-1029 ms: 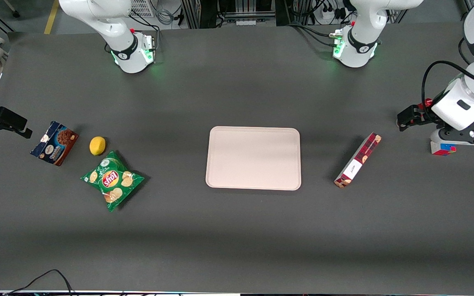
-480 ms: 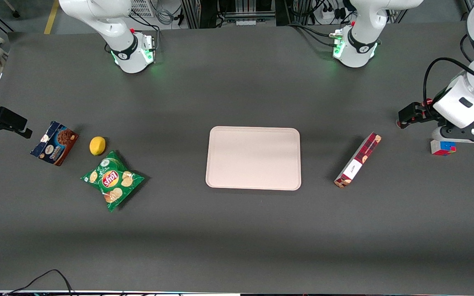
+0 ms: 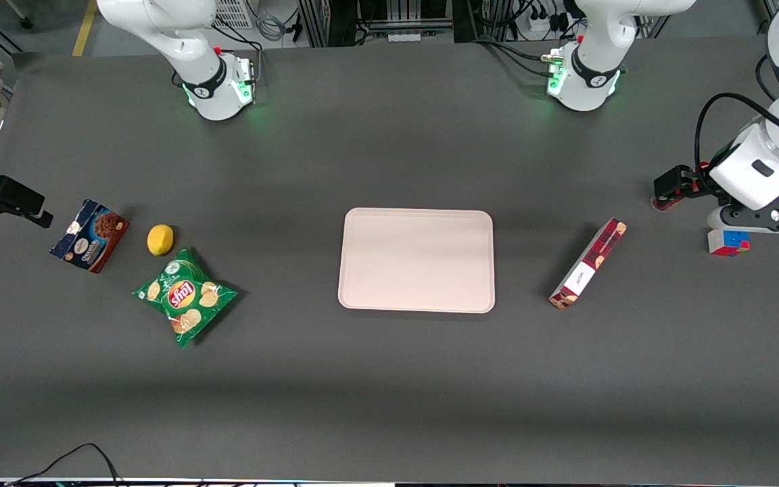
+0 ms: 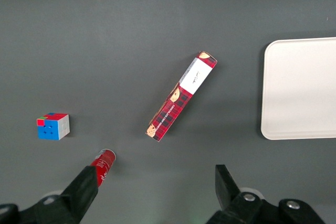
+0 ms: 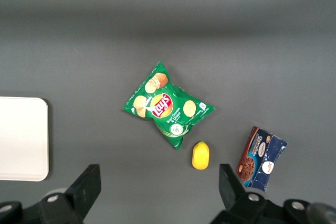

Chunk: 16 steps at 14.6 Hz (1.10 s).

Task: Place red cookie box on tray
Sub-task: 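Lower the open left gripper over the red plaid cookie box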

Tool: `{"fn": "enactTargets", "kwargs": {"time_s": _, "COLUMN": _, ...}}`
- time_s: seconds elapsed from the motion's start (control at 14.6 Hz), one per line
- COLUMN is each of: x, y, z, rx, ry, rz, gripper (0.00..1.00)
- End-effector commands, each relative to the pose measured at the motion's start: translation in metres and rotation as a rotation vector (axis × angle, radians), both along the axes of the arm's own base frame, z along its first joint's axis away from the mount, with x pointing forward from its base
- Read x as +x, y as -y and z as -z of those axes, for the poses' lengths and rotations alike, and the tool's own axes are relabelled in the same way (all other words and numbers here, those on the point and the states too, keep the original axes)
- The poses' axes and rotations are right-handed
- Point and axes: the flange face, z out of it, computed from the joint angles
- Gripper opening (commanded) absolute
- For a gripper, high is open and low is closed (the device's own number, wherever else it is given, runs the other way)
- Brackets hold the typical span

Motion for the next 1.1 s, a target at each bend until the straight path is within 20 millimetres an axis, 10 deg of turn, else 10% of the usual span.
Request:
{"fn": "enactTargets", "kwargs": {"time_s": 0.0, "x": -0.001, "y": 0.008, "z": -0.001, "rx": 0.011, "ry": -0.024, "rz": 0.029, "gripper": 1.00}}
{"fn": "enactTargets", "kwargs": {"time_s": 0.48, "x": 0.004, "y": 0.038, "z": 0.043, "rx": 0.035, "ry": -0.093, "rz": 0.258, "gripper": 1.00}}
{"fn": "enactTargets", "kwargs": {"time_s": 1.03, "x": 0.000, "y": 0.030, "z": 0.148, "rx": 0.000, "ry": -0.024, "rz": 0.463, "gripper": 1.00}}
